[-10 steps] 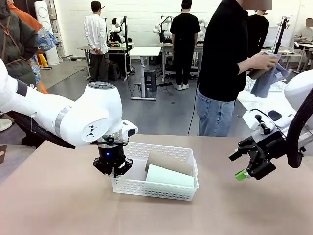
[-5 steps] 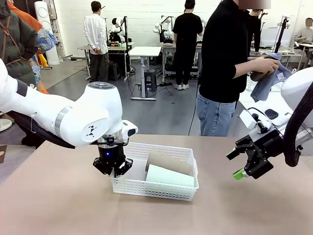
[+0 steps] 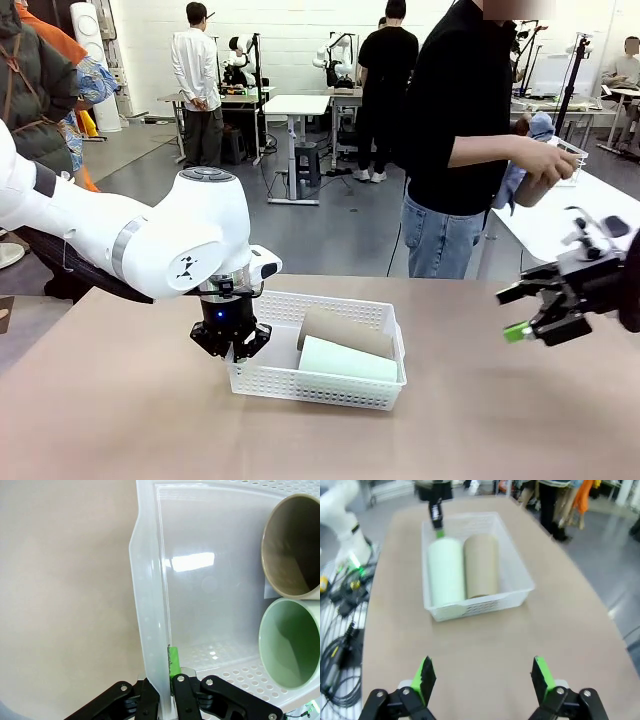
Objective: Clean and organize the cups into the basket.
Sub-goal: Pick up the Reusable plastic cup from the right side of the table and stack it inside the Organizing basket in the center of the table.
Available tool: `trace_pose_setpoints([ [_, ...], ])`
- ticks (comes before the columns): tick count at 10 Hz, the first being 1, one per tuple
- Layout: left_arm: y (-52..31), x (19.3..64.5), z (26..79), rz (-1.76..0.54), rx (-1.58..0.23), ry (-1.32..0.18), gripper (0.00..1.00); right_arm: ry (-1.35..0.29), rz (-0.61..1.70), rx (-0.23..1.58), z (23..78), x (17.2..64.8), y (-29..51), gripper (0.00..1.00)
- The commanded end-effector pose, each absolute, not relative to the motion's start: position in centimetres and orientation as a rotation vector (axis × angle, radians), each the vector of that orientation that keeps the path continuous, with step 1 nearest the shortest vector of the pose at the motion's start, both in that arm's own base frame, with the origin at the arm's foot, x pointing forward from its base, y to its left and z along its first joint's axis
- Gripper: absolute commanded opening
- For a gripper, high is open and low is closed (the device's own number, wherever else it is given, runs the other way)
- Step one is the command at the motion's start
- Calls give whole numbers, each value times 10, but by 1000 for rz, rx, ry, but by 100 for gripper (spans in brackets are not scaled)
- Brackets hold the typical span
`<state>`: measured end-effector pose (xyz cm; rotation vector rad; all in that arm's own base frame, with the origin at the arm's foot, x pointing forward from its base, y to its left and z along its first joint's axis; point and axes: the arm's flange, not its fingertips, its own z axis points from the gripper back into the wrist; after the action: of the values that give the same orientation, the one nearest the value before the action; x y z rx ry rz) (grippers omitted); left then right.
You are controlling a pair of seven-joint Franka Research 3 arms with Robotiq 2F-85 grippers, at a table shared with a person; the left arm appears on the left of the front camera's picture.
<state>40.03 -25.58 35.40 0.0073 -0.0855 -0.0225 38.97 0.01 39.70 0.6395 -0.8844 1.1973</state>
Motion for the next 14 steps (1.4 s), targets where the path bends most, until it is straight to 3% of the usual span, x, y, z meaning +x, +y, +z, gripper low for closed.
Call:
trace_pose_setpoints([
  [1,-256,399,355,-20,8,-96,0,-1090,1142,823,359,361,-31,100],
  [4,-256,399,355,-20,8,-96,0,-1303,1070,980,347,346,-76,100],
  [14,-256,399,355,-20,8,-96,0,-1305,1049,968,357,357,-88,100],
])
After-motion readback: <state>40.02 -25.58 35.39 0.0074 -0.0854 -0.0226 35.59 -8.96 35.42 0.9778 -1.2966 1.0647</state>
